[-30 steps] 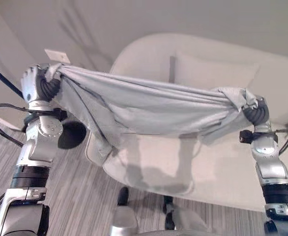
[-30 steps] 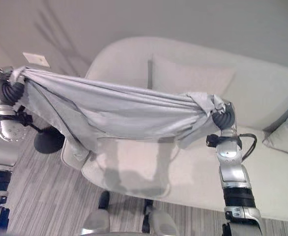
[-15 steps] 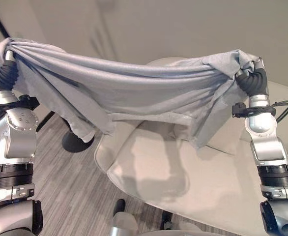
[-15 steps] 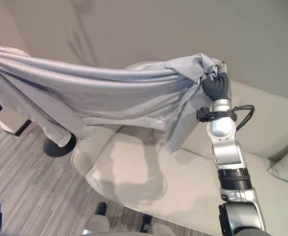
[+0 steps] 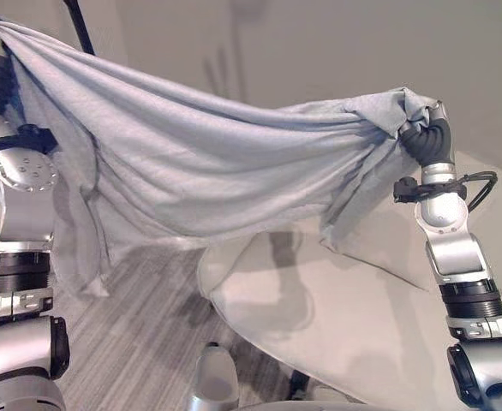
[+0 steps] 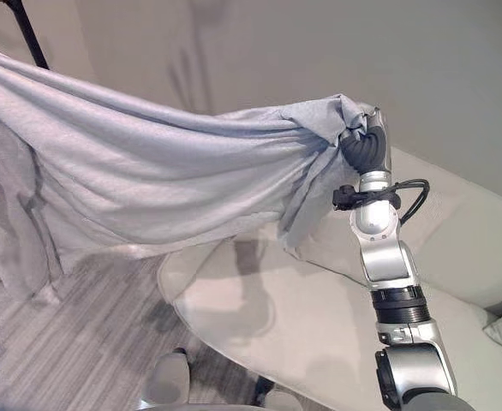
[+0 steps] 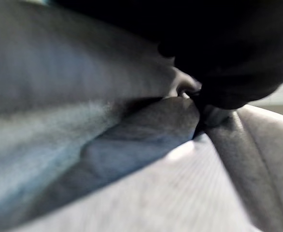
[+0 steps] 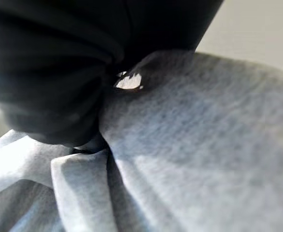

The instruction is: Hang the clothes on the sofa on the clothes rack.

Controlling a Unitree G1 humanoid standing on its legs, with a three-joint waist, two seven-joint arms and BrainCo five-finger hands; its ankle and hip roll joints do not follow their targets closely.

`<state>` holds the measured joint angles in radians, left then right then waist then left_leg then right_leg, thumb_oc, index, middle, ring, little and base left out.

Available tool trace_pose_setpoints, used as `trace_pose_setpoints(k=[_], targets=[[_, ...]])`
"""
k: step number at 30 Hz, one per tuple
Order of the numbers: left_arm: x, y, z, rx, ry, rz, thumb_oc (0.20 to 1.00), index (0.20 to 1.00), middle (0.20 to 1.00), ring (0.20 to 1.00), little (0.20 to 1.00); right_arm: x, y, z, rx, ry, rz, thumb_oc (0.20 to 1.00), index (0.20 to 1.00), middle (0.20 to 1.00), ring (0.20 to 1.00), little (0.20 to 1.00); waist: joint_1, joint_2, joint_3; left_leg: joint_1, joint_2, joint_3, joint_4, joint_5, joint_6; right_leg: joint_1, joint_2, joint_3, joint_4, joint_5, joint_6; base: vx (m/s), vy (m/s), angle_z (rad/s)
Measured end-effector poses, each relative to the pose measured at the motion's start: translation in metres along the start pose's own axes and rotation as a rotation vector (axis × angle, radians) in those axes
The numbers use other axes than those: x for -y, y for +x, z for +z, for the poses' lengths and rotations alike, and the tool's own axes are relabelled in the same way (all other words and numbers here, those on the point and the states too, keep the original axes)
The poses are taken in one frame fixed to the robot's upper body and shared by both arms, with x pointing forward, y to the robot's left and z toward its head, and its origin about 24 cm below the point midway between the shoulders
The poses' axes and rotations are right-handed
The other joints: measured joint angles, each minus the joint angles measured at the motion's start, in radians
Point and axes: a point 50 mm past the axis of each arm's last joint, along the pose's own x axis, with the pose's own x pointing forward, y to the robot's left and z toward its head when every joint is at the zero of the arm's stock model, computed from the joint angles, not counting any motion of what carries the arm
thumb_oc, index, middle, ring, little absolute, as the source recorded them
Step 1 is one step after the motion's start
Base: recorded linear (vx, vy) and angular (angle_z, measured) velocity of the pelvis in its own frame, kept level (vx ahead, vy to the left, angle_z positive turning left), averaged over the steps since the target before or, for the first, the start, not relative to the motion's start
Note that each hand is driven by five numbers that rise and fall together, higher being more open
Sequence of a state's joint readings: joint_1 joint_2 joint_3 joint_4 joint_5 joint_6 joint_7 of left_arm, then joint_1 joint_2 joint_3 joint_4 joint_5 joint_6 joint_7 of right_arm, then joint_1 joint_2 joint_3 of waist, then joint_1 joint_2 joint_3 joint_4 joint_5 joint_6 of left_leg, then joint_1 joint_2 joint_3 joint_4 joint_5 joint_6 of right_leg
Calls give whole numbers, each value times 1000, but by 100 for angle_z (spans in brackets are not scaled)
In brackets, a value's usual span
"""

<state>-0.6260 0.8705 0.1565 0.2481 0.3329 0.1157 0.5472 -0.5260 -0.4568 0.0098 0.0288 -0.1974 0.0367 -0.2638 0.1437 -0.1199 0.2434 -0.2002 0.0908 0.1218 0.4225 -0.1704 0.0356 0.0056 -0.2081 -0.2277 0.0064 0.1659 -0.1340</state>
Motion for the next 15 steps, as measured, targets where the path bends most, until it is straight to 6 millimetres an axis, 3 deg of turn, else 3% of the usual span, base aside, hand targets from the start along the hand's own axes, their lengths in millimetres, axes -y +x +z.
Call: trace_pose_setpoints(k=[1,3,4,5,6,7,9,10,12,15], targets=[[1,0,1,4,-1,-6,200,200,200,200,200,-3,-2,-1,-6,-2,7,200,200,200,200,200,0,18,11,22,-7,5,-8,2,3,11,-13,1,11,22,10,-83,326,-17],[2,0,4,7,-12,-2,200,200,200,200,200,-1,-2,-2,-9,-12,3,200,200,200,200,200,5,44,26,77,-40,-5,-55,27,53,42,-3,37,57,-30,102,-112,315,11],[8,-1,8,2,-38,-9,200,200,200,200,200,3,-2,-4,-11,-31,1,200,200,200,200,200,1,45,29,107,-51,-27,-117,61,59,43,25,72,134,-99,164,-110,159,47],[13,-3,10,3,-43,-25,200,200,200,200,200,5,-1,-4,-11,-42,-4,200,200,200,200,200,0,43,28,128,-62,-30,-161,86,44,44,45,84,173,-129,171,-108,162,67],[17,-5,11,10,-43,-43,200,200,200,200,200,9,5,1,16,-60,-11,200,200,200,200,200,1,42,27,174,-83,-41,-256,142,47,50,113,98,214,-182,203,-40,131,55],[16,-3,13,16,-45,-39,200,200,200,200,200,11,9,6,37,-72,-12,200,200,200,200,200,4,47,30,195,-94,-49,-307,169,43,54,160,108,213,-196,208,-9,91,38],[15,-3,14,16,-55,-28,200,200,200,200,200,17,13,10,57,-78,-29,200,200,200,200,200,28,56,36,223,-121,-57,-361,194,58,61,216,107,163,-235,176,-26,68,13],[13,-2,13,11,-59,-21,200,200,200,200,200,19,13,8,50,-98,-29,200,200,200,200,200,35,51,38,258,-156,-55,-427,225,61,75,226,105,21,-210,145,-21,28,24],[8,-4,9,5,-58,-7,200,200,200,200,200,18,13,6,41,-99,-27,200,200,200,200,200,36,35,35,279,-187,-59,-459,221,52,91,206,105,-65,-133,136,6,7,15],[-11,-18,-6,-22,-50,35,200,200,200,200,200,14,10,2,29,-83,-22,200,200,200,200,200,35,30,32,288,-199,-56,-488,211,61,112,189,104,-96,-60,159,22,38,-6]])
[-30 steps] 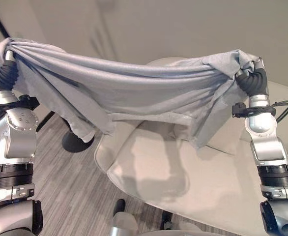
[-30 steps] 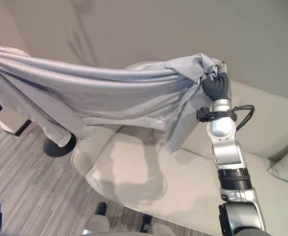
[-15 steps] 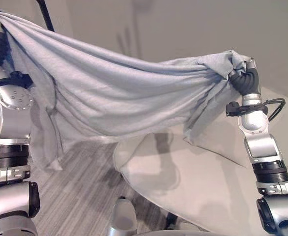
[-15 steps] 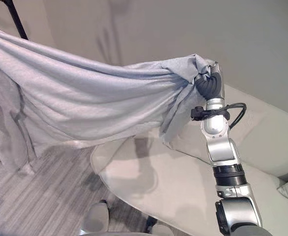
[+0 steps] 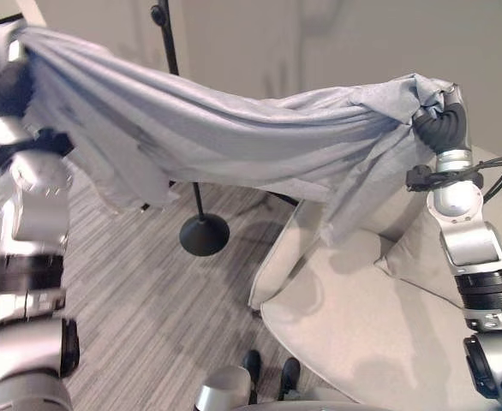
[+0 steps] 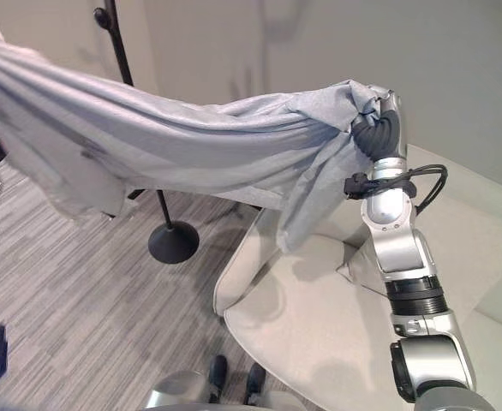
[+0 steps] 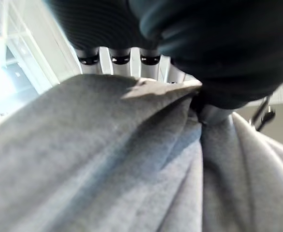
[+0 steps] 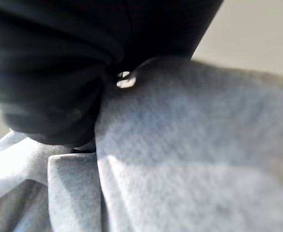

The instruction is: Hang the clothes on the sofa on the clothes rack.

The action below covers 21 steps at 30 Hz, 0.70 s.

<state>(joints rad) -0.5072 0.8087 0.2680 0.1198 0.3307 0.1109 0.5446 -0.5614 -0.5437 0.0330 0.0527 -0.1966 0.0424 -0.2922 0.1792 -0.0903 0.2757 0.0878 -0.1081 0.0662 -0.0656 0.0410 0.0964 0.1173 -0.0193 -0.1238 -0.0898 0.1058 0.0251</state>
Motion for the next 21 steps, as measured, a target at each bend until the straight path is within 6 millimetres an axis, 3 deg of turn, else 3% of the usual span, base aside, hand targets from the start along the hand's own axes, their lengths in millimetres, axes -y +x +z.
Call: trace_pose_setpoints(k=[4,5,6,7,8,9,10,11,12,13,14,15,16,17,18,19,21], targets=[[3,0,4,10,-10,-11,200,200,200,200,200,1,-1,-2,-5,-6,2,200,200,200,200,200,-8,1,1,-9,9,13,4,-16,-11,7,-12,-5,0,3,-1,-63,82,34],[4,1,8,21,-22,-14,200,200,200,200,200,1,-2,-3,-8,-6,-1,200,200,200,200,200,-22,-9,8,-22,26,74,25,-40,-15,12,-27,-17,0,5,-6,-8,137,80],[6,4,14,35,-37,-15,200,200,200,200,200,3,-2,-4,-11,-6,-8,200,200,200,200,200,-46,-18,15,-43,35,101,67,-48,-13,17,-41,-22,0,2,-10,2,96,122],[7,13,29,81,-69,-6,200,200,200,200,200,7,0,-5,-14,-3,-27,200,200,200,200,200,-62,-48,32,-111,45,107,180,-84,-18,14,-59,22,1,-21,-32,28,249,113],[0,23,41,135,-78,20,200,200,200,200,200,7,3,-5,-26,18,-48,200,200,200,200,200,-57,-83,56,-192,74,106,325,-123,-16,8,-71,46,1,-37,-32,63,262,73],[-9,33,50,172,-80,55,200,200,200,200,200,3,6,-3,-30,44,-51,200,200,200,200,200,-36,-122,77,-271,215,65,446,-164,-85,-5,-74,53,1,-55,-43,127,480,18],[-12,36,53,183,-78,67,200,200,200,200,200,-5,6,-3,-44,77,-44,200,200,200,200,200,-22,-139,96,-253,416,5,375,-159,-159,8,-70,63,3,-39,-12,134,502,-4],[-9,34,52,178,-76,52,200,200,200,200,200,-3,7,-3,-43,76,-50,200,200,200,200,200,-21,-118,107,-186,479,-31,232,-126,-210,26,-75,62,3,-40,-4,109,532,-2],[-4,32,53,183,-72,29,200,200,200,200,200,4,8,-4,-42,72,-74,200,200,200,200,200,-26,-73,124,-97,529,-46,102,-106,-231,56,-89,67,3,-49,11,71,495,1],[-2,31,55,189,-74,16,200,200,200,200,200,9,9,-4,-44,67,-93,200,200,200,200,200,-33,-38,124,-48,529,-47,43,-81,-262,64,-111,68,3,-51,35,46,555,-14],[-2,33,57,188,-81,22,200,200,200,200,200,7,6,-6,-55,77,-95,200,200,200,200,200,-25,-49,123,-45,464,-55,43,9,-318,45,-163,72,11,-28,44,48,631,-50],[-1,34,54,169,-81,23,200,200,200,200,200,2,2,-5,-54,96,-78,200,200,200,200,200,-4,-57,123,-54,403,-42,94,3,-306,27,-220,73,20,28,13,43,616,-42],[4,30,52,148,-97,15,200,200,200,200,200,0,-4,-3,-48,106,-74,200,200,200,200,200,-6,-47,123,-67,347,-36,145,-38,-261,32,-268,62,24,109,-48,63,598,-17],[5,30,53,146,-101,11,200,200,200,200,200,-1,-5,-2,-43,109,-67,200,200,200,200,200,-13,-31,116,-74,309,-29,188,-70,-220,31,-299,56,27,190,-115,51,524,7],[3,31,53,148,-99,17,200,200,200,200,200,0,-5,0,-35,111,-68,200,200,200,200,200,-10,-21,102,-73,286,-22,194,-86,-197,16,-316,52,27,268,-147,25,543,-10],[1,32,52,151,-92,26,200,200,200,200,200,0,-5,2,-28,115,-70,200,200,200,200,200,-6,-14,79,-75,267,2,197,-93,-172,-12,-332,51,39,329,-127,-5,452,-22],[-5,34,50,158,-67,37,200,200,200,200,200,-1,-8,6,-10,129,-78,200,200,200,200,200,-6,-8,45,-74,237,33,200,-95,-147,-63,-343,39,78,343,-108,-24,445,-25]])
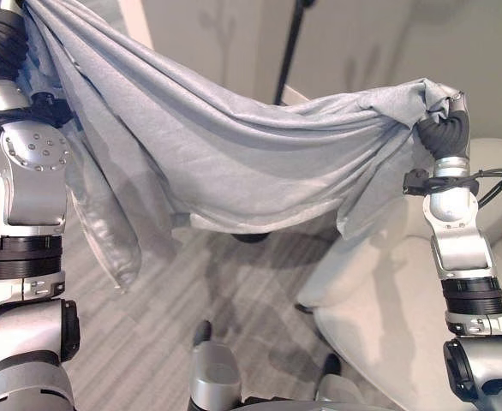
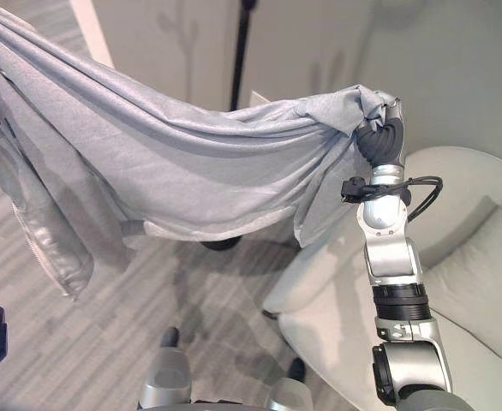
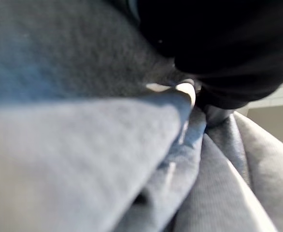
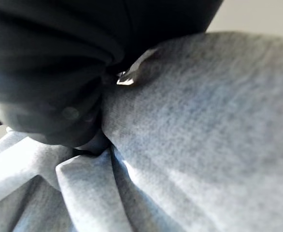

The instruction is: Hang the clothes on the sofa on the clothes rack.

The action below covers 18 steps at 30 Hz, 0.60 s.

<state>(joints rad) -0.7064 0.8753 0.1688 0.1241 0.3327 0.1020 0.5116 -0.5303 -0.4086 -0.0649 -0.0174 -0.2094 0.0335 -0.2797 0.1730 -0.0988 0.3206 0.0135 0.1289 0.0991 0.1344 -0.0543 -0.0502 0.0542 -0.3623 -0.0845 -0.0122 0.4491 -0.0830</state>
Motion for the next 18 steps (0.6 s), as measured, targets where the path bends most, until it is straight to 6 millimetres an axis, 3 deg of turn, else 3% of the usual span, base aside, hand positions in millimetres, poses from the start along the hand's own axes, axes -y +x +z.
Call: trace_pose_setpoints(k=[1,2,3,4,5,6,7,8,9,14,18], targets=[[-2,-1,2,10,-1,2,200,200,200,200,200,-1,-1,-1,-5,0,2,200,200,200,200,200,-3,16,-15,23,-32,26,1,-13,29,-26,29,-62,68,-110,19,-65,536,-22],[-3,-3,3,19,-4,0,200,200,200,200,200,-1,-3,-3,-13,-4,4,200,200,200,200,200,-18,22,-21,30,-49,23,0,-15,44,-28,71,-66,95,-169,39,-71,459,-26],[1,-11,4,17,-21,-17,200,200,200,200,200,4,-4,-4,-13,-19,-5,200,200,200,200,200,-32,67,-9,67,-59,21,-28,-22,66,-38,131,-28,156,-315,90,-64,338,-2],[10,-18,4,-11,-66,-28,200,200,200,200,200,12,-9,-5,-7,-47,-7,200,200,200,200,200,-37,93,-10,91,-45,17,-54,-11,82,-50,190,7,213,-407,101,-24,122,10],[20,-26,3,-33,-83,-58,200,200,200,200,200,17,-13,-6,0,-71,-1,200,200,200,200,200,-59,123,-14,113,-45,7,-86,6,89,-63,255,17,242,-448,95,-4,47,10],[22,-32,-1,-36,-74,-83,200,200,200,200,200,18,-13,-3,17,-85,5,200,200,200,200,200,-81,128,-21,144,-67,35,-120,9,88,-97,293,-67,223,-463,101,48,6,-10],[23,-34,-2,-37,-71,-89,200,200,200,200,200,19,-13,-4,16,-88,5,200,200,200,200,200,-84,116,-28,153,-87,48,-127,9,88,-96,301,-94,177,-442,94,48,-21,-15],[24,-39,-5,-42,-68,-109,200,200,200,200,200,20,-15,-9,-7,-97,6,200,200,200,200,200,-103,72,-55,158,-138,34,-138,8,86,-74,296,-76,53,-332,51,50,-60,3],[30,-51,-9,-80,-93,-125,200,200,200,200,200,25,-14,-19,-41,-138,9,200,200,200,200,200,-105,72,-78,163,-146,21,-146,4,80,-20,304,-67,-60,-289,82,44,-117,14],[26,-54,-11,-94,-105,-119,200,200,200,200,200,27,-13,-20,-40,-152,12,200,200,200,200,200,-88,67,-83,158,-116,18,-154,-1,56,-15,334,-71,-78,-282,74,27,-75,1],[24,-52,-4,-67,-122,-114,200,200,200,200,200,27,-13,-23,-54,-156,14,200,200,200,200,200,-90,46,-96,145,-105,-6,-152,6,42,-17,341,-93,-79,-289,66,31,-101,15]])
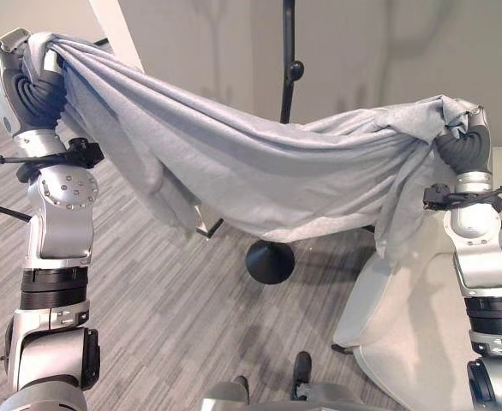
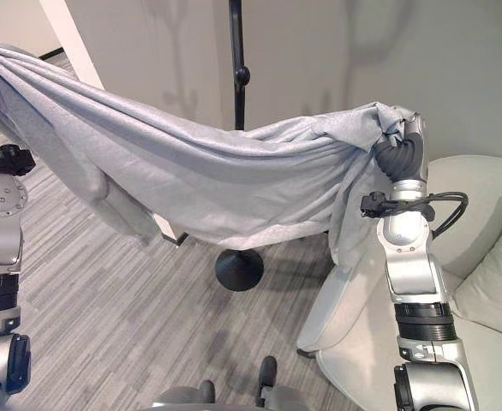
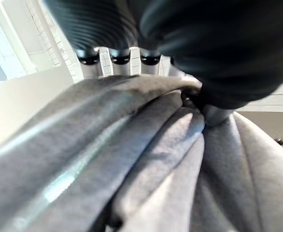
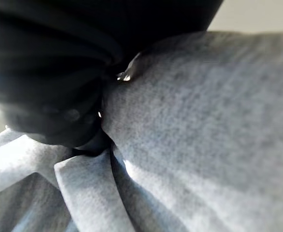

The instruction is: Hang the clothes on the sofa on the clothes rack.

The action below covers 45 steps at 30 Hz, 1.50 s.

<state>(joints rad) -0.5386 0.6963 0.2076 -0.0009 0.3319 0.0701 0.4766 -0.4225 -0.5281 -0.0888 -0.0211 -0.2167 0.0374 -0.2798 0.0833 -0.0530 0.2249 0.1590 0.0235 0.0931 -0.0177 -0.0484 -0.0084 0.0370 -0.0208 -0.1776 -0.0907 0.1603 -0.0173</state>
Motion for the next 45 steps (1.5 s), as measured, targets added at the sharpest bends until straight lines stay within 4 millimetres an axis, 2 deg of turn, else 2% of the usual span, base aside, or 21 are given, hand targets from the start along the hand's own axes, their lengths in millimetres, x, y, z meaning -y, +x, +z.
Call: trace_pose_setpoints(k=[8,13,15,19,22,24,25,26,28,29,30,31,32,33,34,35,36,38,41,43,45], targets=[[-3,1,6,29,-7,2,200,200,200,200,200,-1,0,-3,-10,-2,10,200,200,200,200,200,3,-19,-12,-7,8,-9,0,0,-5,1,2,-11,0,-6,1,49,-90,5],[-17,-5,1,22,9,23,200,200,200,200,200,-1,-1,-3,-10,-2,17,200,200,200,200,200,-4,-24,-16,-2,24,-24,20,-10,-17,18,17,-27,0,-13,-9,61,-107,10],[-18,-5,0,18,12,26,200,200,200,200,200,-2,-2,-3,-11,-2,21,200,200,200,200,200,-2,-24,-15,-6,32,-30,46,-24,-31,31,23,-30,0,-21,-20,34,-76,8],[-17,-5,0,21,10,25,200,200,200,200,200,-2,-1,-3,-9,-1,32,200,200,200,200,200,1,-22,-15,-46,47,-32,123,-68,-37,36,31,-35,0,-25,-24,55,3,5],[-16,-5,1,24,8,17,200,200,200,200,200,2,-1,-4,-15,-3,16,200,200,200,200,200,2,-21,-11,-83,40,-33,165,-84,-41,24,21,-35,0,-31,-37,85,73,7],[-12,-4,4,36,1,4,200,200,200,200,200,5,0,-5,-20,3,-10,200,200,200,200,200,22,-38,0,-146,-5,-54,202,-83,-43,-12,-9,-9,0,-23,-32,110,155,-18],[-11,-4,5,37,-1,1,200,200,200,200,200,5,2,-4,-17,5,-12,200,200,200,200,200,25,-32,3,-162,-4,-63,193,-76,-35,-22,-8,2,0,-19,-19,74,151,-38],[-10,-4,6,42,-3,-3,200,200,200,200,200,3,1,-4,-19,13,-11,200,200,200,200,200,30,-27,5,-164,-7,-53,193,-53,-15,-28,-10,14,0,-11,-13,99,198,-40],[-10,-4,7,44,-5,-6,200,200,200,200,200,-3,0,-1,-13,22,11,200,200,200,200,200,34,-31,4,-140,-29,-15,169,-46,8,-29,-29,49,-4,-2,10,106,202,-46],[-11,-1,9,55,-8,1,200,200,200,200,200,-4,-1,0,-6,24,12,200,200,200,200,200,33,-31,4,-132,-38,4,156,-45,19,-35,-39,63,-7,-13,23,110,211,-42],[-12,2,13,67,-15,12,200,200,200,200,200,-3,0,1,0,25,7,200,200,200,200,200,32,-26,2,-129,-40,17,132,-37,39,-44,-43,66,-6,-50,56,96,194,-36],[-12,4,15,74,-21,19,200,200,200,200,200,-3,0,2,3,26,4,200,200,200,200,200,34,-9,3,-122,-24,33,103,-18,66,-52,-39,56,23,-68,40,81,180,-23],[-12,4,16,74,-25,20,200,200,200,200,200,-3,0,2,3,26,4,200,200,200,200,200,30,8,0,-118,-13,36,84,-5,76,-62,-40,52,76,-77,20,75,182,-12],[-11,4,16,75,-27,19,200,200,200,200,200,-2,0,3,7,24,1,200,200,200,200,200,20,20,-2,-110,-9,36,69,2,77,-58,-51,55,121,-93,22,69,161,-12],[-13,5,16,77,-24,22,200,200,200,200,200,-1,0,6,19,29,0,200,200,200,200,200,23,19,-2,-90,-15,46,47,18,69,-38,-82,56,147,-106,21,65,151,-15],[-12,5,16,76,-23,22,200,200,200,200,200,-1,0,8,27,31,-1,200,200,200,200,200,27,13,-6,-82,-22,55,37,23,69,-19,-104,58,148,-100,19,69,147,-26],[-12,5,16,77,-24,21,200,200,200,200,200,-1,0,11,38,35,-4,200,200,200,200,200,35,9,-8,-71,-30,66,30,26,68,19,-127,61,121,-93,32,48,112,-24],[-12,4,16,77,-26,20,200,200,200,200,200,-3,-1,12,44,38,5,200,200,200,200,200,37,9,-8,-61,-36,75,30,27,63,45,-123,63,80,-62,45,81,175,-26],[-9,4,18,79,-34,13,200,200,200,200,200,-8,-3,12,31,66,8,200,200,200,200,200,37,10,-7,-44,-29,77,55,26,61,58,-120,66,98,-54,44,54,143,-24],[-10,6,22,95,-44,21,200,200,200,200,200,-5,-2,19,61,72,-5,200,200,200,200,200,27,42,8,-14,-6,79,49,-4,50,35,-95,81,168,-53,46,57,36,-27],[-8,4,22,100,-48,11,200,200,200,200,200,-6,-4,19,63,70,10,200,200,200,200,200,12,53,17,14,3,83,27,-2,52,10,-100,84,221,-54,50,67,-88,-16]])
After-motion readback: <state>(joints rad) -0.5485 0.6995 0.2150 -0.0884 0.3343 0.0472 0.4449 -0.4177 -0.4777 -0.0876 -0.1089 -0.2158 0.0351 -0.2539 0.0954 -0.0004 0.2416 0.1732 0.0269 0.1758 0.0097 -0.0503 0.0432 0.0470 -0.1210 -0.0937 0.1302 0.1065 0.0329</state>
